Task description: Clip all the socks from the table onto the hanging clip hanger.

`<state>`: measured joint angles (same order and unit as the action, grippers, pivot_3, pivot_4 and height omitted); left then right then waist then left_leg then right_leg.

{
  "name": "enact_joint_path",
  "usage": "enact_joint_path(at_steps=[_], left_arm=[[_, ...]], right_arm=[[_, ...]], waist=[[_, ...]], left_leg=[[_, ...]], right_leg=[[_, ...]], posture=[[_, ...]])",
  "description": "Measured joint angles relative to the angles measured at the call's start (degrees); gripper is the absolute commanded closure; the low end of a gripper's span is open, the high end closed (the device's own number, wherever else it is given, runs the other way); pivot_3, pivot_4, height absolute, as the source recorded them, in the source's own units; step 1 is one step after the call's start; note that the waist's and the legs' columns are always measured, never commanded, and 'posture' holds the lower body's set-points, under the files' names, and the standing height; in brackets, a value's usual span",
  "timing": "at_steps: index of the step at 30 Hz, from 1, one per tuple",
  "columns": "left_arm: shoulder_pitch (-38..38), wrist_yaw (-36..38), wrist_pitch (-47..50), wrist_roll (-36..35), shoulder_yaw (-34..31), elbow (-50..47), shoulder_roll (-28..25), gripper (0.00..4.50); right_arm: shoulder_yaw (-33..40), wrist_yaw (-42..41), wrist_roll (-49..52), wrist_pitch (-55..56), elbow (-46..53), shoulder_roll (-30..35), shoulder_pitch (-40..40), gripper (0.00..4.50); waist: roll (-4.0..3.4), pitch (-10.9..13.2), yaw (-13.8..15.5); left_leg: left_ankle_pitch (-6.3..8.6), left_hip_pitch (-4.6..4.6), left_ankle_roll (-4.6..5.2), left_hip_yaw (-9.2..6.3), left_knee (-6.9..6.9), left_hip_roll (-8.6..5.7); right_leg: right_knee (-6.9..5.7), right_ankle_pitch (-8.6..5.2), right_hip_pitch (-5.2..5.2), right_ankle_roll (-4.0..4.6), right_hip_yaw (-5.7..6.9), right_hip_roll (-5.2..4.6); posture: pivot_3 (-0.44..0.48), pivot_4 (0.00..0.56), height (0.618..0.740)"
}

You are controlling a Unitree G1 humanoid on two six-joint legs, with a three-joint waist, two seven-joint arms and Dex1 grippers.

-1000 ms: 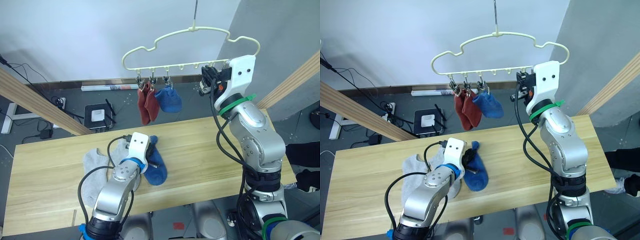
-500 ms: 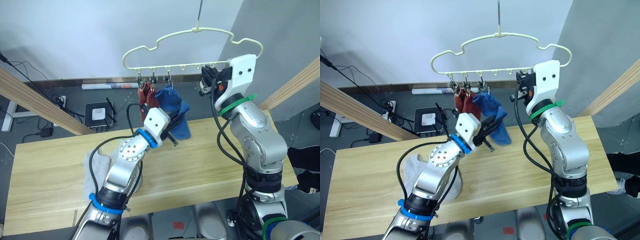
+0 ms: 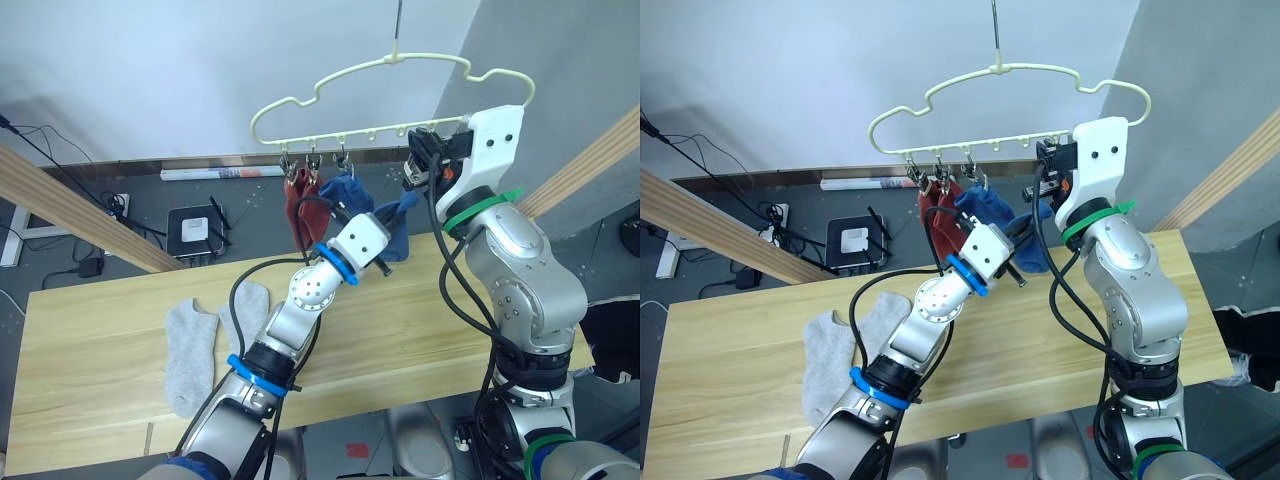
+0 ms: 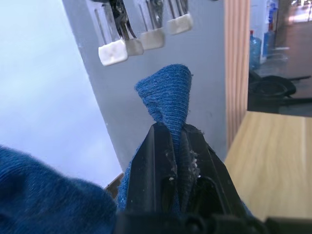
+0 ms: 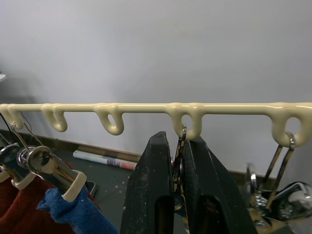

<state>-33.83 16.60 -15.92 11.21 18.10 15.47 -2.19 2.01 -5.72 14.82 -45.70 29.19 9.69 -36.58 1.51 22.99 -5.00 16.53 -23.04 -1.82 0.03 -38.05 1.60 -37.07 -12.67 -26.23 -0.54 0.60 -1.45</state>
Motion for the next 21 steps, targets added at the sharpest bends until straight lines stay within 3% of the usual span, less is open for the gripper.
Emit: enact_joint_path(at_steps=[21], left_arm=[[-2.29,-2.18,-0.68,0.01,-1.11,1.07,1.97,4.47]], right_arm=[[-0.03,0.03,0.38,-1.29,1.04,-0.70,0.99,4.50]], waist=[[0.00,0.00,-0.03]], left_leg=[[0.00,0.01,0.00,0.00,-0.01,0.00]], right_leg=[[-0.03,0.01,0.00,-0.01,0.01,0.02]], posture=[[-0.193,0.431,0.740]])
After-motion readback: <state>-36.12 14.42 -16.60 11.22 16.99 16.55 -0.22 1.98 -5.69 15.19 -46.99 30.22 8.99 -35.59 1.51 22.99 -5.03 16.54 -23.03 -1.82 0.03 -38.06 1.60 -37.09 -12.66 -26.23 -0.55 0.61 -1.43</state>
